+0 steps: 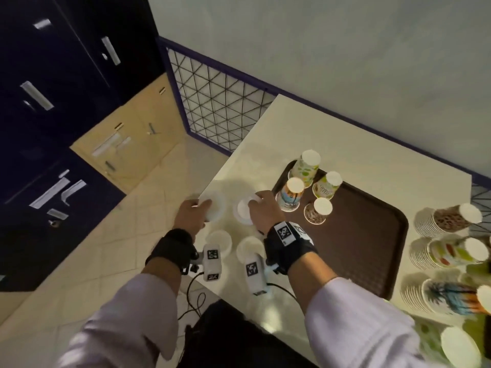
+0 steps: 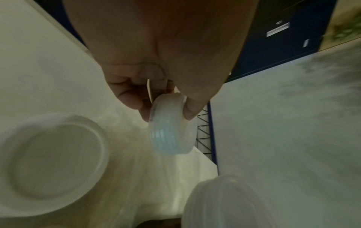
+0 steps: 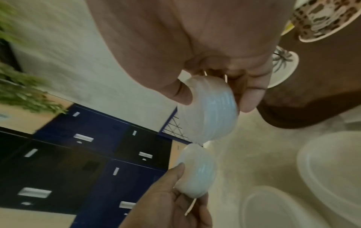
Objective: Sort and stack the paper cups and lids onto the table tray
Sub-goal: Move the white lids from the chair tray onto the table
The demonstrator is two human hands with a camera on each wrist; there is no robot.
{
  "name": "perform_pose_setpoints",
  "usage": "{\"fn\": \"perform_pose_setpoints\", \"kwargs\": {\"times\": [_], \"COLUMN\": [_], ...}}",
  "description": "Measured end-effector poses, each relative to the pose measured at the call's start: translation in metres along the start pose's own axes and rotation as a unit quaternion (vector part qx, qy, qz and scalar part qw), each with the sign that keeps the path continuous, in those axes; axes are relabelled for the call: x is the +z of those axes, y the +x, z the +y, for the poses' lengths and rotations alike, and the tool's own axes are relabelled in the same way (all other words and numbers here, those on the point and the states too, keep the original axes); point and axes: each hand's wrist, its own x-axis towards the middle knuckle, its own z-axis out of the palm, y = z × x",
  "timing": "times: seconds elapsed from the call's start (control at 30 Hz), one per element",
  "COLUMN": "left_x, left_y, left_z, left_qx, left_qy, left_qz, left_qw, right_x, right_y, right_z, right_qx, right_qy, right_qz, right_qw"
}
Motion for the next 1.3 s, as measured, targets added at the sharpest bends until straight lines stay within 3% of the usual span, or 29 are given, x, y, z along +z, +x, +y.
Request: {"fn": "perform_pose_setpoints", "kwargs": {"times": [0.2, 0.3, 0.47, 0.57, 0.67, 0.77, 1.03, 1.3], "left_x": [-0.001, -0.001, 0.003, 0.003, 0.002, 0.0, -0.004, -0.009], "left_y": [0.035, 0.044, 0.049, 0.046, 0.048, 0.05, 0.052, 0.046], "left_z": [-0.031, -0.04, -0.045, -0.042, -0.045, -0.048, -0.05, -0.045], "left_qx": [-0.047, -0.042, -0.032, -0.016, -0.015, -0.019, -0.018, -0.013], "left_qy": [0.015, 0.066, 0.149, 0.199, 0.21, 0.211, 0.219, 0.209], "left_qz": [0.028, 0.026, 0.033, 0.038, 0.043, 0.046, 0.048, 0.052], "left_qw": [0.998, 0.997, 0.988, 0.979, 0.977, 0.976, 0.974, 0.976], "right_x": [0.027, 0.035, 0.043, 0.044, 0.047, 0.053, 0.058, 0.068], "right_y": [0.044, 0.056, 0.059, 0.056, 0.063, 0.067, 0.058, 0.056], "right_z": [0.02, 0.026, 0.025, 0.026, 0.025, 0.028, 0.039, 0.047], "right_qx": [0.04, 0.014, -0.013, -0.033, -0.03, -0.099, -0.157, -0.162], "right_qy": [-0.129, -0.23, -0.229, -0.335, -0.325, -0.425, -0.422, -0.419], "right_qz": [-0.033, -0.058, -0.038, -0.09, -0.077, -0.076, -0.023, -0.05], "right_qw": [0.99, 0.971, 0.973, 0.937, 0.942, 0.897, 0.893, 0.892]}}
